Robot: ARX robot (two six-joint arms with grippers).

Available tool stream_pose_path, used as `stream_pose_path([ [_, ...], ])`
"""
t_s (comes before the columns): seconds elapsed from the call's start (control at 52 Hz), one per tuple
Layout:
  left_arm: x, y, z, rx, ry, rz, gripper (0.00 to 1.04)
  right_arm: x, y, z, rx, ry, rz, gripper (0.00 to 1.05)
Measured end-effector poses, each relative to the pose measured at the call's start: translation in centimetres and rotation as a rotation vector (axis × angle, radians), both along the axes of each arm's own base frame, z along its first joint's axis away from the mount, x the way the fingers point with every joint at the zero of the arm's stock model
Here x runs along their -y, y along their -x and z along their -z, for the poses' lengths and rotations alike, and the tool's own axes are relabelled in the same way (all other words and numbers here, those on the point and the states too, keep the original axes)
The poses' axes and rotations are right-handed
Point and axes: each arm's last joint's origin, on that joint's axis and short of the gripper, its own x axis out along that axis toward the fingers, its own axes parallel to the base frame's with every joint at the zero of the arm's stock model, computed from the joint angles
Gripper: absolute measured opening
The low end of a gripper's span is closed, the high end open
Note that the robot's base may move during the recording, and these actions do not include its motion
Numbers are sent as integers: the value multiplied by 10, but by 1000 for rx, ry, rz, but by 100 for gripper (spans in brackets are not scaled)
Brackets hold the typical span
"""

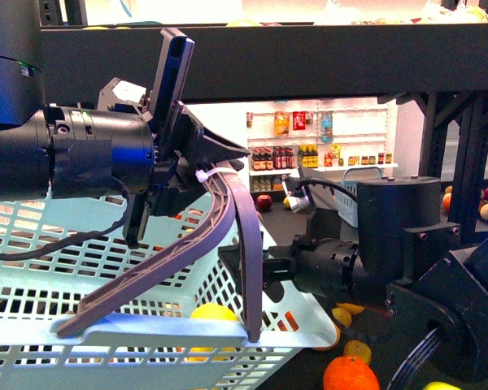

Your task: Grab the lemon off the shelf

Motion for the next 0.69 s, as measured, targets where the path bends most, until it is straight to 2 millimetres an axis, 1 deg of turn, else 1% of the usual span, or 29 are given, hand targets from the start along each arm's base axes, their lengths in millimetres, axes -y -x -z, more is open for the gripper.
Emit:
stream_pose_path([
  [0.077,0,0,0,1,0,0,10,19,-7,-6,-20,4,100,97],
  [0.135,0,0,0,0,0,0,10,40,-8,-15,4,11,182,97],
  [0.173,0,0,0,0,0,0,10,57,-2,-26,27,22,241,97],
  [0.211,0,0,0,0,0,2,10,75,8,-39,37,21,290,97],
  [0.231,0,0,0,0,0,3,10,85,15,-48,42,25,324,97],
  [0.288,0,0,0,0,0,3,10,105,33,-67,51,37,395,97],
  [0.327,0,0,0,0,0,3,10,117,46,-78,52,45,436,97],
  [0.365,0,0,0,0,0,2,10,131,68,-92,48,67,475,97],
  [0.423,0,0,0,0,0,2,10,139,92,-100,43,84,477,97],
  [0.442,0,0,0,0,0,2,10,140,97,-101,44,89,475,97],
  [0.461,0,0,0,0,0,2,10,142,110,-105,51,100,467,97],
  [0.519,0,0,0,0,0,2,10,144,147,-112,52,124,447,97],
  [0.538,0,0,0,0,0,2,10,144,152,-113,54,126,444,97],
  [0.634,0,0,0,0,0,2,10,143,199,-120,71,161,466,96],
  [0.692,0,0,0,0,0,2,10,135,232,-119,90,206,609,84],
])
